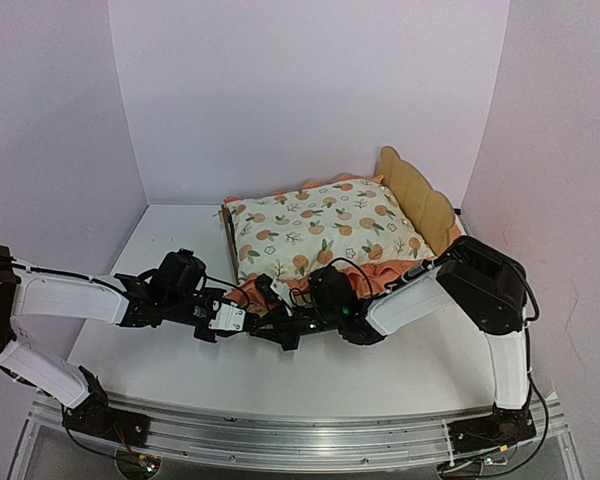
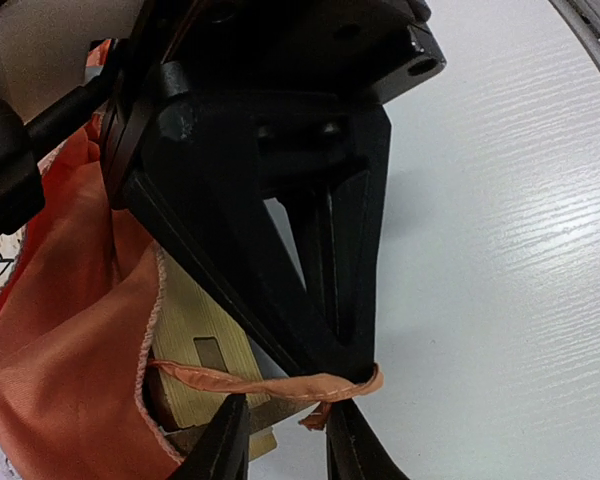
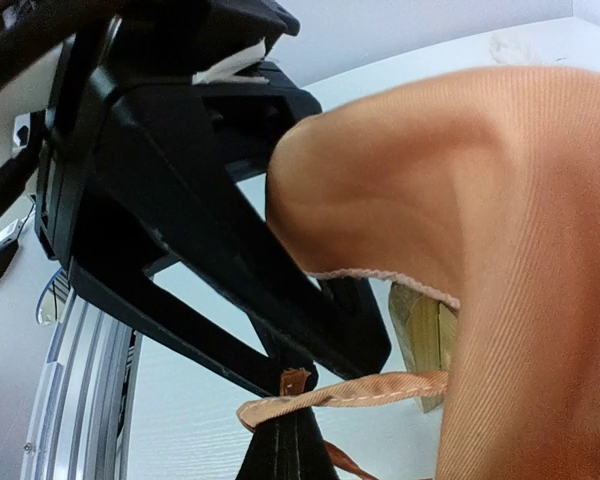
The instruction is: Set up the pet bed
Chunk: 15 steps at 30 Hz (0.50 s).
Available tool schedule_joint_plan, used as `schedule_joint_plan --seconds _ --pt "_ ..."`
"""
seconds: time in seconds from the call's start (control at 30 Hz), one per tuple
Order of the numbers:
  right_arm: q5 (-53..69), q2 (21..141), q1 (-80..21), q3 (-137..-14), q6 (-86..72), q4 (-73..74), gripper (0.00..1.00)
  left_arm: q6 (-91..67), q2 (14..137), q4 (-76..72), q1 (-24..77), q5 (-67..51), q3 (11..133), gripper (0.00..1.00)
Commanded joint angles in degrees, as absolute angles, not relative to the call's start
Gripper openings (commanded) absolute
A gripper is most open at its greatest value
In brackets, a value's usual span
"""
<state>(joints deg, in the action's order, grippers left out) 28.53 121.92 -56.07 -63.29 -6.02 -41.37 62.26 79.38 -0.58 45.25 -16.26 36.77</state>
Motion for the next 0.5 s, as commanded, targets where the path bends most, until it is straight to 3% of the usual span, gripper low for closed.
schedule_joint_plan --seconds 0.0,0.3,0.47 --pt "29.75 122.85 -56.44 -65.64 -5.55 -42.03 0.0 63.6 78.18 -3.84 45.0 -18.34 39.25 0.24" --pt "29.53 122.75 -56.48 -65.52 -5.55 -42.03 0.0 66.72 79.32 -0.4 45.0 -18.13 39.93 0.17" --pt "29.51 122.78 -56.51 -65.4 -5.57 -42.05 0.0 64.13 79.36 -2.14 45.0 -18.22 40.51 0.01"
